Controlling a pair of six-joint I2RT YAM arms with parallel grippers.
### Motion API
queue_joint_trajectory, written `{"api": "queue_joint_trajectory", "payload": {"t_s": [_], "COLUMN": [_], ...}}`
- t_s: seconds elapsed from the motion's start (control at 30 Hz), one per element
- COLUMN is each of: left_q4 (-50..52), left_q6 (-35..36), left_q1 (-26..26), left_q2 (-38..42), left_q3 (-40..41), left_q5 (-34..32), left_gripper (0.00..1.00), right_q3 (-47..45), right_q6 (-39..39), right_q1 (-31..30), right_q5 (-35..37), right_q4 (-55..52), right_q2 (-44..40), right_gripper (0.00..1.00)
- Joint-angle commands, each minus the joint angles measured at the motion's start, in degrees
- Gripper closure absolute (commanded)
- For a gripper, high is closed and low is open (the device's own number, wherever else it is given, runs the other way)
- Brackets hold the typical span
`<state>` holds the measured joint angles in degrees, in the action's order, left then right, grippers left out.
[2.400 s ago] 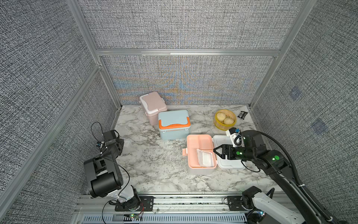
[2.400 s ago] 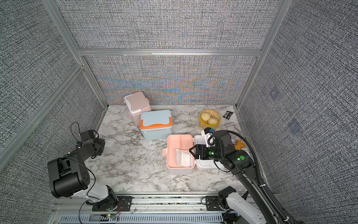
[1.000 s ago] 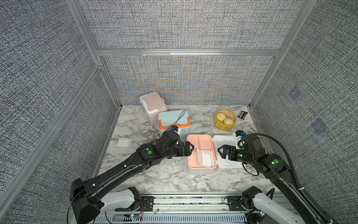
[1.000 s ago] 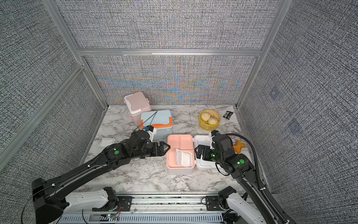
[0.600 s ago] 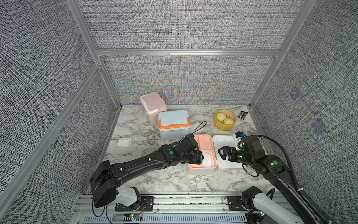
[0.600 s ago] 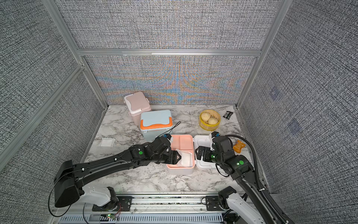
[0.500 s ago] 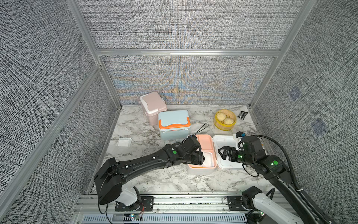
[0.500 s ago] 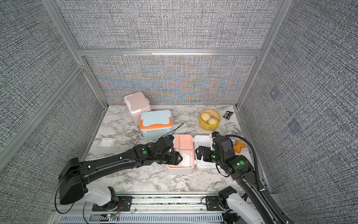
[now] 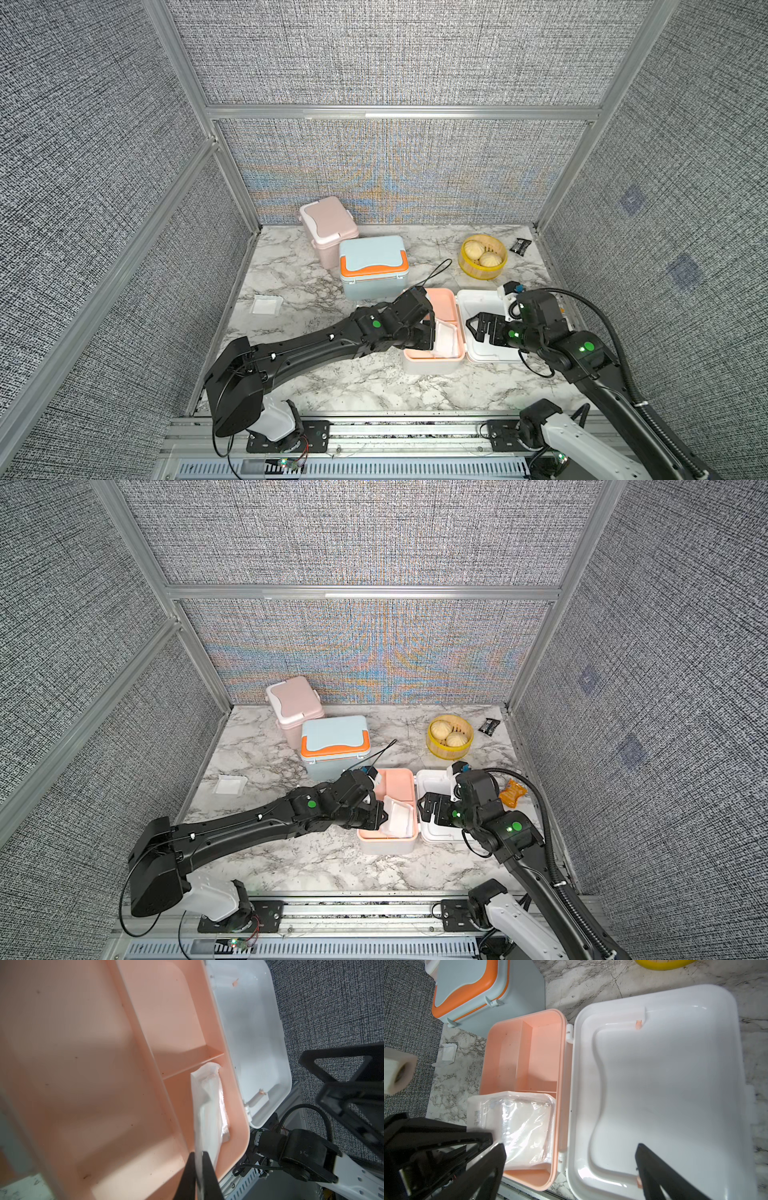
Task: Open first aid kits and take out gauze
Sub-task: Pick up the gauze from the first aid kit.
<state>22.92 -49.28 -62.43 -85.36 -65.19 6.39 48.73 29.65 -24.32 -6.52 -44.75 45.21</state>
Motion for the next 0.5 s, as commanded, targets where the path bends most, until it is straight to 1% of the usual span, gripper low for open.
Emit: {"api": "queue_joint_trajectory", "payload": {"t_s": [0.0, 0.03, 0.17, 0.23, 0.33, 0.47], "left_q4": [1.3, 1.5, 3.1, 3.5, 2.8, 5.4], "left_q6": [1.3, 1.6, 1.6, 1.6, 1.5, 1.2], "left_q1": [0.1, 0.2, 1.0, 1.8, 3.1, 7.4], "left_q2": [1.0, 1.4, 5.5, 8.8, 15.2, 24.5], "left_q3": [-0.6, -0.8, -0.9, -0.1, 3.0, 5.7], "left_q5": [-0.8, -0.8, -3.4, -6.6, -13.8, -20.4], "left_gripper": [0.98, 1.00, 1.00, 1.00, 1.00, 1.00], "right_q3": [0.4, 0.5, 1.5, 1.9, 2.2, 2.3], "right_q6": [-0.2, -0.2, -0.5, -0.7, -0.9, -0.8], "right_q1": [0.1, 0.1, 0.1, 0.1, 0.1, 0.1], "right_q5": [-0.7, -0.9, -1.9, -3.0, -4.8, -7.0], "right_q4": [0.7, 0.7, 0.9, 1.3, 2.2, 3.3], "right_q2": [0.2, 0.2, 0.1, 0.0, 0.0, 0.6], "right_gripper": [0.01, 0.01, 0.01, 0.01, 0.01, 0.01]}}
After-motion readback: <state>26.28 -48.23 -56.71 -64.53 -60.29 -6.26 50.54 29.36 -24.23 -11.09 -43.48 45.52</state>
